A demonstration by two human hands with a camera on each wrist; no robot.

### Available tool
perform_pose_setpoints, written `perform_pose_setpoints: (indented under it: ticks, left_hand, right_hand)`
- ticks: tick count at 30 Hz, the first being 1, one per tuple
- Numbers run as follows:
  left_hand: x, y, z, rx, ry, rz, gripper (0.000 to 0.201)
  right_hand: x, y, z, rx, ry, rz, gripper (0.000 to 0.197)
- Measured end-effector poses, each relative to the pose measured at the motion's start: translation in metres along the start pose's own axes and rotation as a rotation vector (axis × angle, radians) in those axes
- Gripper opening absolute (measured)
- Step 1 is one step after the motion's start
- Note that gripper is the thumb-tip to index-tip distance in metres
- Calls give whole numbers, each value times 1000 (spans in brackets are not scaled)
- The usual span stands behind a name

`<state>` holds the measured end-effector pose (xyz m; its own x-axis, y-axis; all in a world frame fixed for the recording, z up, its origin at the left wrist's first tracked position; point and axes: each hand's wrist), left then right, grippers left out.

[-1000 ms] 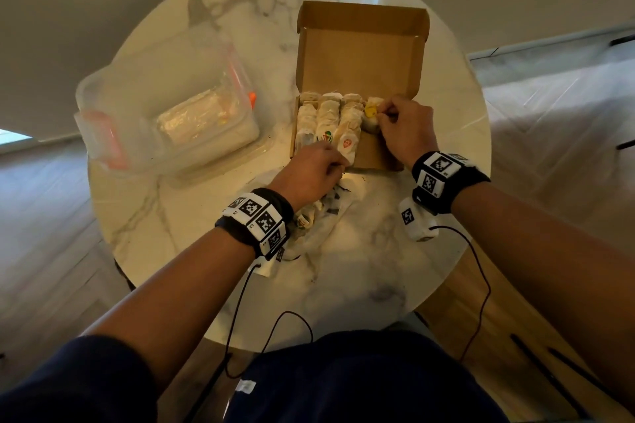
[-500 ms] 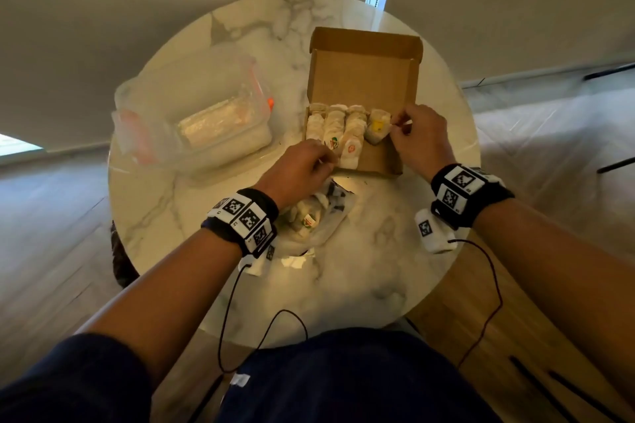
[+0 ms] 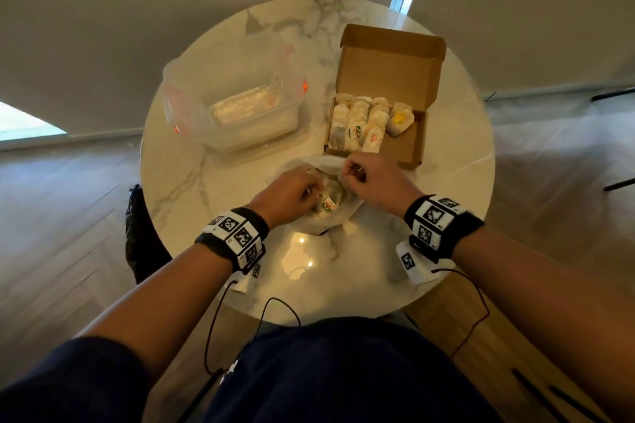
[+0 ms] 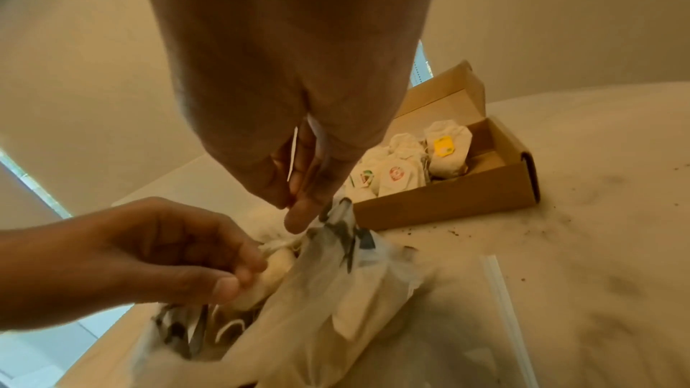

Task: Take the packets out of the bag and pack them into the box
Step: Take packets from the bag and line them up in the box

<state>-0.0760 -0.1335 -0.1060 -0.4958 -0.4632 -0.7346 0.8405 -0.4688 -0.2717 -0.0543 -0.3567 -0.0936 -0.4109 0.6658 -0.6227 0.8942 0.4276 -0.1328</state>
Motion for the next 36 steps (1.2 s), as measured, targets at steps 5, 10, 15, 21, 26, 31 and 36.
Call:
perform_pose_setpoints:
  ticks: [5,10,15,21,26,31,36]
  left_hand:
    - [20,14,-2,-54,106,-101,4]
    - [43,22,0,-164,208,-73,18]
    - [52,22,-3,-193,252,-29,36]
    - [53,20,-1,-149,292,10,28]
    - [48,17,-2,-129,239,-3,19]
    - [40,13,-1,-127,86,-43,8]
    - [20,8,2,-57,-21,26,5]
  right_hand:
    - [11,-5,4,9,-53,-55,14]
    - [9,-10,8,60,-48,-54,10]
    - [12,-10,12,63,-62,-75,8]
    - [13,-8,14,82,-58,-100,11]
    - [10,-8,14,64,-70,-116,12]
    - [10,-8,15,41,-70,-124,13]
    - [10,-7,10,-4,-46,-148,23]
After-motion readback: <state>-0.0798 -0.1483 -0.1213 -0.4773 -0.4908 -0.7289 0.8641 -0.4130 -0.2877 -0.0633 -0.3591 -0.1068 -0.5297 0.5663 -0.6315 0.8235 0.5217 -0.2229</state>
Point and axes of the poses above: each hand's wrist, its own y-axis towards the middle knuckle, its own x-axis out of the palm, z = x × y
